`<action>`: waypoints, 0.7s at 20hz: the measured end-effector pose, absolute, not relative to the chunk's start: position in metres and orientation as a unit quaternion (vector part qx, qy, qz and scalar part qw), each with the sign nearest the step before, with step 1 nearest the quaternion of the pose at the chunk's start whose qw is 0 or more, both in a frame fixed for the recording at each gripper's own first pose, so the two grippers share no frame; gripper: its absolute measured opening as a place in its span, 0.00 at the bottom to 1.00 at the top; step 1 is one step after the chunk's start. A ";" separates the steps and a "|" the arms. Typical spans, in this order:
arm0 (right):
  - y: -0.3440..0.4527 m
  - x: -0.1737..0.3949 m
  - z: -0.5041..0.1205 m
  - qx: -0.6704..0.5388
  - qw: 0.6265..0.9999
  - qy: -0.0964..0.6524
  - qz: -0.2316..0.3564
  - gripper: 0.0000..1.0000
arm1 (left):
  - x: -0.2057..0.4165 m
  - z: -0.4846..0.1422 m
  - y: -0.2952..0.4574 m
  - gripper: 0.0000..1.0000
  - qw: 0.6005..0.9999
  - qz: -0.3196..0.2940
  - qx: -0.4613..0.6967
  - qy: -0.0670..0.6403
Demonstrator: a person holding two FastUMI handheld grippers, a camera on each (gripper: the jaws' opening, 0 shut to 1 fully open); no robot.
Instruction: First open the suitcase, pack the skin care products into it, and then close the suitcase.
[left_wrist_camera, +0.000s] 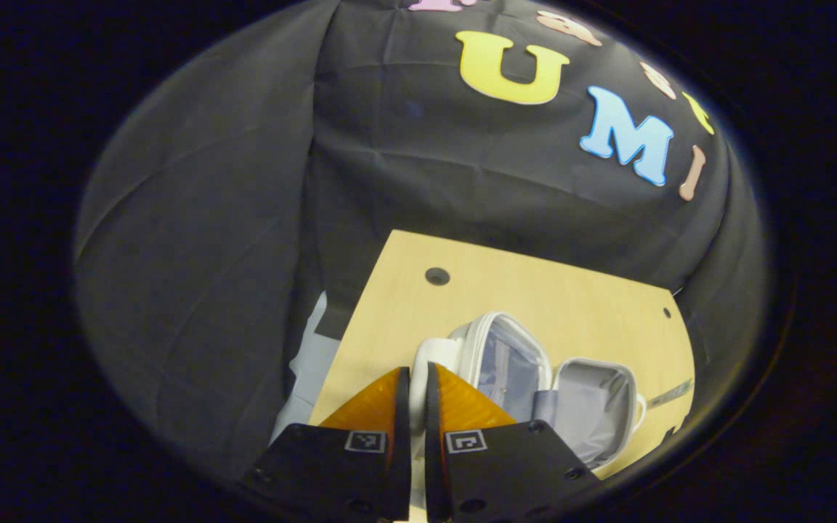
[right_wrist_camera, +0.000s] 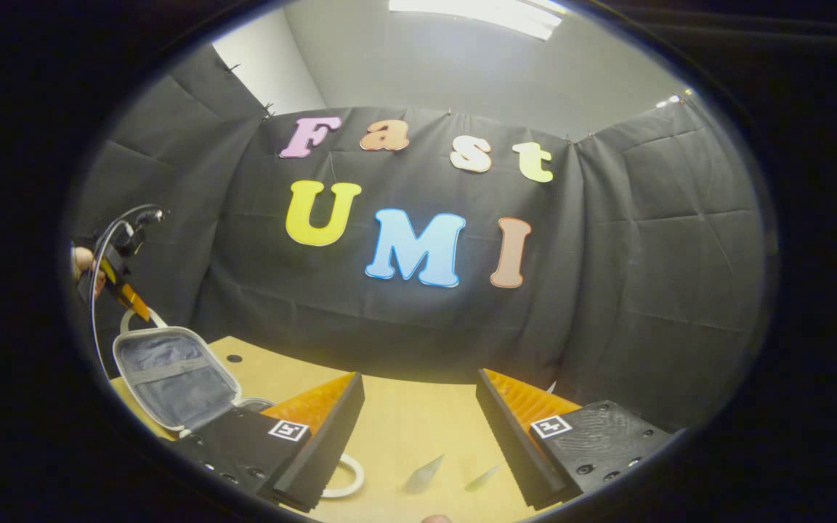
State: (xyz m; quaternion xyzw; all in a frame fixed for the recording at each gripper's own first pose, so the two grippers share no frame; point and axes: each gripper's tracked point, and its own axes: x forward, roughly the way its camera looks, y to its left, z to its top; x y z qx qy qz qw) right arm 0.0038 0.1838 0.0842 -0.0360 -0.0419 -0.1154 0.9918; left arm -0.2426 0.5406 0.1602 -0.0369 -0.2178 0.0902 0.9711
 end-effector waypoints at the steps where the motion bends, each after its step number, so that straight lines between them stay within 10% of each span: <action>1: 0.184 0.003 0.085 -0.036 0.992 -0.040 -0.117 0.94 | -0.226 0.157 0.555 0.16 0.972 0.093 -0.043 -0.209; 8: 0.180 0.002 0.080 -0.047 0.990 -0.016 -0.131 0.94 | -0.140 0.121 0.614 0.16 0.978 0.098 -0.073 -0.168; 14: 0.165 0.007 0.074 -0.035 0.990 -0.002 -0.138 0.94 | -0.128 0.107 0.642 0.38 0.971 0.123 -0.086 -0.188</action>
